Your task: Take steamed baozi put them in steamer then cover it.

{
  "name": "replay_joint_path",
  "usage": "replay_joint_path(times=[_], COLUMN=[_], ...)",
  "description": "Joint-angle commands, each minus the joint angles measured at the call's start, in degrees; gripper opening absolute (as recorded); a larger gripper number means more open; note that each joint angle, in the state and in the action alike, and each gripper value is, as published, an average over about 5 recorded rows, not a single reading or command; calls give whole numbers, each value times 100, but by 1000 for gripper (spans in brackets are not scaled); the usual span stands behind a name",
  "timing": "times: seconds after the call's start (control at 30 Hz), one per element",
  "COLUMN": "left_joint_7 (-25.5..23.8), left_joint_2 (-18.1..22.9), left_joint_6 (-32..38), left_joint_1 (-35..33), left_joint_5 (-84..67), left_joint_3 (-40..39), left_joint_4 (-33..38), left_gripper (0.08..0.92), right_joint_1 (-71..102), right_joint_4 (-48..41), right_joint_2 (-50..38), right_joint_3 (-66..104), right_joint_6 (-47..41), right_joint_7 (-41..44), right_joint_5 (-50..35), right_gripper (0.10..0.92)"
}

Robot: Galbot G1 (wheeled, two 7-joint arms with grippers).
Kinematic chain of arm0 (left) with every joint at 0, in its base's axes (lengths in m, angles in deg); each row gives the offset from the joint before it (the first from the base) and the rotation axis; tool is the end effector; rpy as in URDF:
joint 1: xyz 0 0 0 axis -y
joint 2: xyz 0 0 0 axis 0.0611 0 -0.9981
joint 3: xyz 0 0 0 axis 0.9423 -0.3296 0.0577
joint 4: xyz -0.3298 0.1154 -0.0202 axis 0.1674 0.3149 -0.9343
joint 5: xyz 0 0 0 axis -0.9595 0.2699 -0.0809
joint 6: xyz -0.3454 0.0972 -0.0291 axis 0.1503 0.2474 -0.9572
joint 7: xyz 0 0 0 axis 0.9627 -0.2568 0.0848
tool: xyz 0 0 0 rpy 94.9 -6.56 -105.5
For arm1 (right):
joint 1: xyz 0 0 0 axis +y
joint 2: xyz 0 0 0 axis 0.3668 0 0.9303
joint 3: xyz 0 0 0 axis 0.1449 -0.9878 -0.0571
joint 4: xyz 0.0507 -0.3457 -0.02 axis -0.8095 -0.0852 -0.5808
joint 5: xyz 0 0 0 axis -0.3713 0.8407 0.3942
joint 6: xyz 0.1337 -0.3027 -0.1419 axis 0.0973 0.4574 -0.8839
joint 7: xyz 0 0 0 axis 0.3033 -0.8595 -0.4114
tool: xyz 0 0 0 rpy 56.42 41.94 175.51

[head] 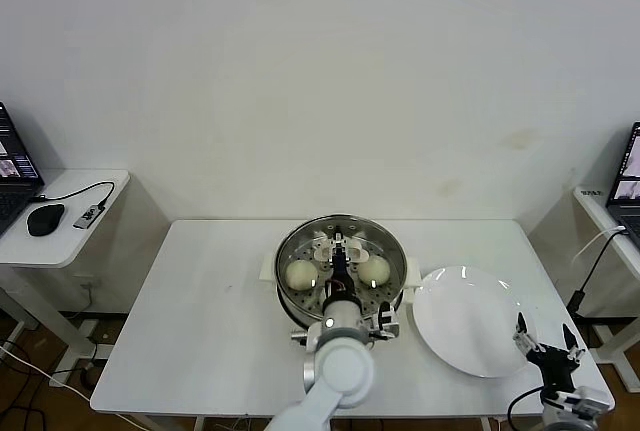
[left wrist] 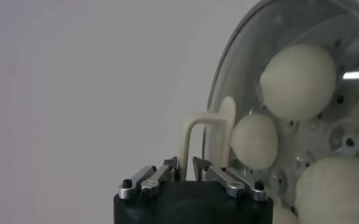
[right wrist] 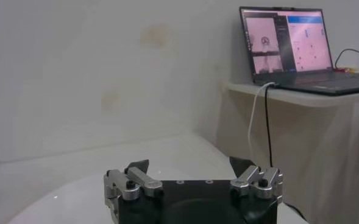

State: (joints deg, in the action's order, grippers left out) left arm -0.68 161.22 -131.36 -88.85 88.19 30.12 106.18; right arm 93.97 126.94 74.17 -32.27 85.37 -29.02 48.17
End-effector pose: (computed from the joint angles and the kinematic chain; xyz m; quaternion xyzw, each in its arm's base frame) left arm 0.2889 -0.2301 -0.2483 -0.0463 -0.7481 -0.6601 0.0505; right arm 0.1791 -0.1784 -0.3686 -0.1619 -0.9833 -0.0375 0.0739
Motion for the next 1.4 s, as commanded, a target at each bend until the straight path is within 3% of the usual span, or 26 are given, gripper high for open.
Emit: replay_joint_path(times=[0.03,0.3,0.4,0.67,0.9,1.0,1.2,1.4], left_joint_7=[-18,-111,-151,448,1417,1841,2034,2113], left_joint_2=[-263,-451,-540,-778,-977,-1092,-1088,-997], left_joint_6=[-146,-129,-100,536,1216,1836,3019,3445], left_joint_1=[-176,-406,-516,-747,-1026,-1439,-2692,-3616], left_joint_5=[-78,-253,-530,-2670,-5382,-6720,-8597,-9748], left_joint_3=[-23,23,42,847,1914,2637,4294,4858], left_joint_4=[570,953,1243,2170,2548,2524,2151,2025], left_gripper=[557,779,816,823,823,823,823,823], right_joint_1=[2,16,17,152,310,485,810,966], right_joint_4=[-4,-3,6,310,539,711,928,950], right_joint_2=[-10,-91,-102,-395,-565,-735,-1121,-1091], right_joint_3=[21,48,44,-235,-567,-847,-1294,-1466], right_joint_6=[0,-4,0,-145,-244,-312,-282,14], right_joint_7=[0,1,8,96,86,10,-53,-120], right_joint_5=[-3,3,1,-146,-160,-194,-231,-256], right_gripper=[823,823,823,823,823,823,823,823])
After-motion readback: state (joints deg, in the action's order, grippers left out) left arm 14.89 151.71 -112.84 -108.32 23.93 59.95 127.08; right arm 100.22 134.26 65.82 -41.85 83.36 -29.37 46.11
